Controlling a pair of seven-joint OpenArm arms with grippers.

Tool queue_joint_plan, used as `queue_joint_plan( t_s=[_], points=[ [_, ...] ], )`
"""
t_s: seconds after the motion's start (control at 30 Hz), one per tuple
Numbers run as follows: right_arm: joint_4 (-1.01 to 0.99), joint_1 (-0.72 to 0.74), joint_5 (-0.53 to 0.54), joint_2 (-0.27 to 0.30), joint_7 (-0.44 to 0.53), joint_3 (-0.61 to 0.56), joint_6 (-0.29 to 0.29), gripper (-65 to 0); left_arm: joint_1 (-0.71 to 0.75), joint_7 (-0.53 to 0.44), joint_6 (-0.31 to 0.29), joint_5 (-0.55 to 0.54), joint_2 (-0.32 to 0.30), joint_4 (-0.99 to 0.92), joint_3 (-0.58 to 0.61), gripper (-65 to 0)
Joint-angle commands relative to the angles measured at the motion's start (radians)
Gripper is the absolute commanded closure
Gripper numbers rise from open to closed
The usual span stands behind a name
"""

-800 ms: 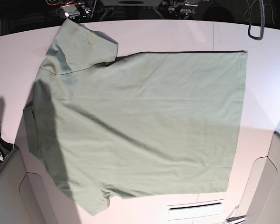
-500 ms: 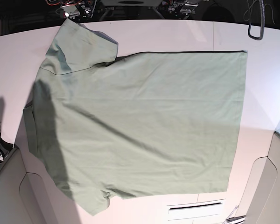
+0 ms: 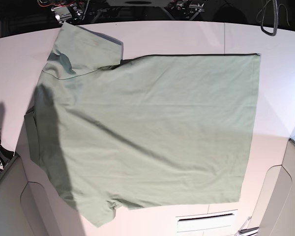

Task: Fold the T-shirt properly
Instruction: 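Lower both grippers toward the shoulder corners of the green T-shirt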

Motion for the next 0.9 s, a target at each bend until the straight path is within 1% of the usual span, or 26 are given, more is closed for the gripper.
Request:
queue_joint_plan(
  t_s=[0.0, 0.07, 0.17, 0.3, 0.47, 0.6, 0.67, 0.77, 0.87],
  points=[
    [0.018, -0.009, 0.021, 0.019, 0.007, 0.0, 0.018, 0.0, 0.002, -0.003, 0.0, 0.001, -0.006, 0.008, -0.001, 0.0],
    [0.05, -0.036, 0.047, 0.04, 0.007, 0.0, 0.039, 0.0, 0.01, -0.003, 0.0, 0.0, -0.021, 0.01, -0.001, 0.0],
    [0.119, -0.093, 0.082, 0.074, 0.007, 0.0, 0.059, 0.0, 0.041, -0.003, 0.0, 0.0, -0.059, 0.026, -0.001, 0.0],
    [0.245, -0.194, 0.141, 0.128, 0.007, 0.0, 0.093, 0.0, 0.127, -0.003, 0.0, 0.0, -0.12, 0.121, -0.001, 0.0],
    [0.427, -0.336, 0.211, 0.207, 0.007, 0.0, 0.109, 0.0, 0.284, -0.002, 0.0, 0.0, -0.198, 0.319, -0.001, 0.0],
    [0.593, -0.468, 0.267, 0.282, 0.006, 0.0, 0.111, 0.0, 0.43, -0.002, 0.0, -0.018, -0.276, 0.492, -0.001, 0.0],
    [0.684, -0.538, 0.275, 0.32, 0.002, 0.001, 0.111, 0.0, 0.504, -0.002, 0.0, -0.043, -0.32, 0.578, -0.001, 0.0],
    [0.836, -0.65, 0.282, 0.373, -0.021, 0.01, 0.111, 0.0, 0.623, -0.002, 0.0, -0.075, -0.391, 0.724, -0.002, 0.0],
    [1.003, -0.772, 0.347, 0.416, -0.066, 0.054, 0.111, 0.0, 0.755, 0.0, -0.001, -0.079, -0.455, 0.89, -0.028, 0.0]
  ],
)
